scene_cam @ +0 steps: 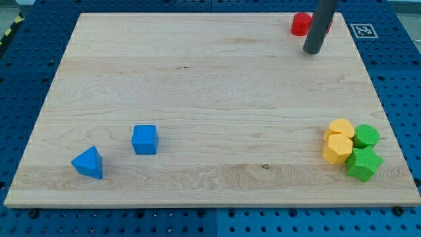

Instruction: Move the blue triangle to the bottom left of the red circle

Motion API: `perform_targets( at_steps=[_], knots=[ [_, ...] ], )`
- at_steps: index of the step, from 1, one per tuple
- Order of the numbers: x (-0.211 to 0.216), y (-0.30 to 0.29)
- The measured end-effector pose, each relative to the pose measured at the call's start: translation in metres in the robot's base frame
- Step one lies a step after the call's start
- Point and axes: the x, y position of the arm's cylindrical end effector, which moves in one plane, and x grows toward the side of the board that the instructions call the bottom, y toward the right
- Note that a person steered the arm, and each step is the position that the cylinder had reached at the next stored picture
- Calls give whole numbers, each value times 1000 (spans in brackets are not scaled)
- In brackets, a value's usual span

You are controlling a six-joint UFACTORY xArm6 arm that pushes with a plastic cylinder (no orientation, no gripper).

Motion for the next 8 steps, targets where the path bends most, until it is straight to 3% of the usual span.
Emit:
perform_targets(
  at_steps=[2,5,6,7,8],
  knots=[
    [70,-141],
    [172,-425],
    [220,-473],
    [274,-482],
    [274,-457]
  ],
)
